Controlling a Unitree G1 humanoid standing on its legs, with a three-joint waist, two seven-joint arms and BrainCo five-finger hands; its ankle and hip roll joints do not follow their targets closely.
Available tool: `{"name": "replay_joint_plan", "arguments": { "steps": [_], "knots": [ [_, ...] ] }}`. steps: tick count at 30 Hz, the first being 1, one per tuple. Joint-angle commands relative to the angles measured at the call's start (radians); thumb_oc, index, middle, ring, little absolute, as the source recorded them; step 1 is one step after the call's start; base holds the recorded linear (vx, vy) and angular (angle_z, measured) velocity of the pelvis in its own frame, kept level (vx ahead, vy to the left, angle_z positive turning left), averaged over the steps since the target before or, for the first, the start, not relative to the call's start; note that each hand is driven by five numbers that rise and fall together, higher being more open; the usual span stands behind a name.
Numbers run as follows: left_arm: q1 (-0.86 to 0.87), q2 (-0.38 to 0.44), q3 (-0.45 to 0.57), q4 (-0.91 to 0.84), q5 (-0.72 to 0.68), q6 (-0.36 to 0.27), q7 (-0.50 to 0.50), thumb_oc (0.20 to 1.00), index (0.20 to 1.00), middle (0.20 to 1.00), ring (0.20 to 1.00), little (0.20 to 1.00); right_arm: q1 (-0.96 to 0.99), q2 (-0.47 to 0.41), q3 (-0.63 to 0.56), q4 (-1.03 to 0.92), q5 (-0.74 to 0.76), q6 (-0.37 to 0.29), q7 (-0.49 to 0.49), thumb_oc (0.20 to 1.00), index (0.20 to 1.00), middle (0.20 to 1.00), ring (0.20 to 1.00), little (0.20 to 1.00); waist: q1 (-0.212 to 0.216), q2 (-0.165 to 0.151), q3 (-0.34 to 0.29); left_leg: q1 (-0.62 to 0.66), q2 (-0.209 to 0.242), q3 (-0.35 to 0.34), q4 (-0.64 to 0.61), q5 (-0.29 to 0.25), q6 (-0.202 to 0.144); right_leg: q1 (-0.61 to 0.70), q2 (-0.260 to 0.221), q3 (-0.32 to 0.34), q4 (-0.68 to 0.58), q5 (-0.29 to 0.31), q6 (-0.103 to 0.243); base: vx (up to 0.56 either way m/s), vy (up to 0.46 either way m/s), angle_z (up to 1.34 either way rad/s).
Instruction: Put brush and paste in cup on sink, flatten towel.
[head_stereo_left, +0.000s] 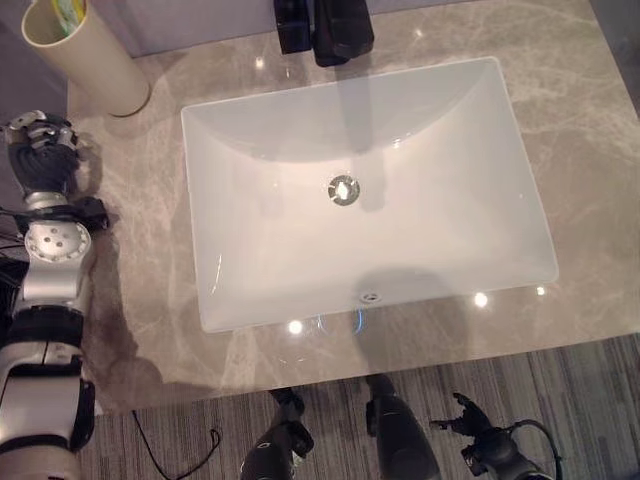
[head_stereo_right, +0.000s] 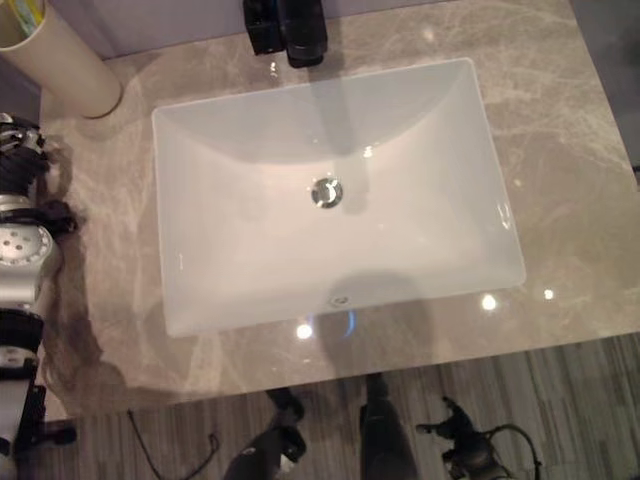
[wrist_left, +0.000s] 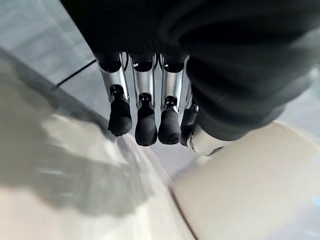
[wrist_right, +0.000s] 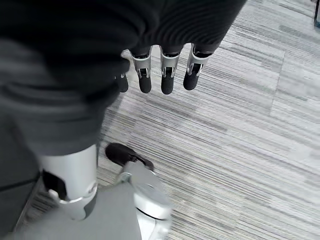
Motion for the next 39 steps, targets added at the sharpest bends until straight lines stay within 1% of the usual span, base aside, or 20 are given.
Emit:
{"name": "replay_joint_plan", "arguments": {
  "steps": [1,4,7,9,15,18,19,21,22,28,30,32,34,39],
  "knots": [
    [-0.091,0.069,-0.007,0.041,-0.027,-0.015,0.016,0.200,0.200,0.200,0.200,0.200,-0.022,-0.025,0.017,-0.004,-0.016,0.007,-0.005,1.000,1.000,1.000,1.000,1.000,-0.014,0.010,0.028,0.059,0.015,-0.056,0.007,-0.012,-0.093,0.008,0.004,-0.042,0.005,-0.002,0.055,0.02,0.007,-0.03],
    [-0.148,0.098,-0.049,0.114,-0.011,-0.007,0.016,0.200,0.200,0.200,0.200,0.200,-0.032,-0.030,0.032,-0.016,-0.005,-0.004,-0.005,1.000,1.000,1.000,1.000,1.000,-0.023,0.002,0.027,0.049,0.018,-0.052,0.007,-0.008,-0.099,-0.008,0.004,-0.035,0.003,0.010,0.060,0.00,0.000,0.00],
    [-0.184,0.111,-0.073,0.146,0.002,0.002,0.018,0.200,0.200,0.200,0.200,0.200,-0.034,-0.033,0.038,-0.031,-0.003,-0.011,-0.006,1.000,1.000,1.000,1.000,1.000,-0.026,-0.003,0.023,0.036,0.019,-0.048,0.007,-0.005,-0.103,-0.024,0.004,-0.031,0.000,0.017,0.064,0.01,0.013,-0.05],
    [-0.225,0.141,-0.105,0.181,0.020,0.012,0.020,0.200,0.200,0.200,0.200,0.200,-0.033,-0.038,0.045,-0.052,0.004,-0.021,-0.006,1.000,1.000,1.000,1.000,1.000,-0.029,-0.008,0.019,0.015,0.026,-0.044,0.007,0.000,-0.108,-0.047,0.009,-0.021,0.000,0.026,0.070,0.01,0.009,-0.08],
    [-0.277,0.162,-0.160,0.203,0.051,0.016,0.027,0.200,0.200,0.200,0.200,0.200,-0.033,-0.032,0.065,-0.069,0.008,-0.029,-0.004,1.000,1.000,1.000,1.000,1.000,-0.031,-0.027,0.014,-0.015,0.034,-0.040,0.007,0.008,-0.114,-0.081,0.020,-0.002,0.000,0.037,0.075,0.01,-0.001,-0.08],
    [-0.278,0.188,-0.199,0.154,0.150,0.003,0.050,0.200,0.200,0.200,0.200,0.200,-0.037,-0.034,0.070,-0.091,0.010,-0.039,-0.007,1.000,1.000,1.000,1.000,1.000,-0.029,-0.040,0.013,-0.019,0.037,-0.030,0.007,0.007,-0.115,-0.094,0.027,0.010,0.000,0.043,0.076,0.01,0.030,-0.02],
    [-0.277,0.188,-0.199,0.152,0.153,0.005,0.052,0.200,0.200,0.200,0.200,0.200,-0.037,-0.034,0.070,-0.092,0.010,-0.039,-0.007,1.000,1.000,1.000,1.000,1.000,-0.027,-0.042,0.013,-0.019,0.037,-0.028,0.007,0.007,-0.115,-0.095,0.027,0.012,0.000,0.044,0.076,0.00,0.016,-0.12],
    [-0.256,0.173,-0.198,0.122,0.188,-0.004,0.067,0.200,0.200,0.200,0.200,0.200,-0.035,-0.037,0.076,-0.117,0.008,-0.053,-0.005,1.000,1.000,1.000,1.000,1.000,-0.026,-0.057,0.017,-0.021,0.042,-0.018,0.007,0.008,-0.116,-0.106,0.032,0.016,0.000,0.050,0.078,0.00,0.015,-0.18],
    [-0.253,0.166,-0.199,0.106,0.193,-0.006,0.072,0.200,0.200,0.200,0.200,0.200,-0.031,-0.037,0.076,-0.117,0.011,-0.055,-0.006,1.000,1.000,1.000,1.000,1.000,-0.027,-0.059,0.017,-0.024,0.044,-0.016,0.007,0.008,-0.116,-0.108,0.031,0.016,0.000,0.052,0.078,0.00,0.000,-0.09],
    [-0.253,0.120,-0.240,0.028,0.235,-0.016,0.074,0.200,0.200,0.200,0.200,0.200,-0.026,-0.027,0.080,-0.116,0.005,-0.056,-0.007,1.000,1.000,1.000,1.000,1.000,-0.034,-0.066,0.017,-0.030,0.046,-0.020,0.007,0.006,-0.114,-0.117,0.027,0.012,0.000,0.051,0.076,0.00,0.005,0.01],
    [-0.244,0.094,-0.250,-0.009,0.257,-0.022,0.075,0.200,0.200,0.200,0.200,0.200,-0.028,-0.025,0.082,-0.115,0.002,-0.057,-0.007,1.000,1.000,1.000,1.000,1.000,-0.036,-0.067,0.015,-0.029,0.046,-0.021,0.007,0.003,-0.112,-0.118,0.025,0.011,0.000,0.051,0.075,0.00,0.030,0.03],
    [-0.241,0.086,-0.250,-0.015,0.264,-0.019,0.074,0.200,0.200,0.200,0.200,0.200,-0.028,-0.025,0.081,-0.117,0.002,-0.058,-0.007,1.000,1.000,1.000,1.000,1.000,-0.036,-0.067,0.014,-0.029,0.047,-0.020,0.007,0.002,-0.111,-0.118,0.024,0.010,0.000,0.050,0.076,0.00,0.000,0.00],
    [-0.248,0.053,-0.253,-0.041,0.266,-0.021,0.082,0.200,0.200,0.200,0.200,0.200,-0.028,-0.022,0.082,-0.122,0.003,-0.059,-0.007,1.000,1.000,1.000,1.000,1.000,-0.039,-0.067,0.013,-0.028,0.047,-0.020,0.007,0.000,-0.111,-0.120,0.024,0.009,0.000,0.050,0.076,0.00,0.000,0.00],
    [-0.268,0.019,-0.257,-0.057,0.268,-0.020,0.094,0.200,0.200,0.200,0.200,0.200,-0.033,-0.022,0.090,-0.129,0.004,-0.058,-0.010,1.000,1.000,1.000,1.000,1.000,-0.046,-0.069,0.014,-0.026,0.048,-0.017,0.007,-0.003,-0.110,-0.122,0.023,0.014,0.000,0.053,0.078,0.00,0.000,0.00]
  ]
}}
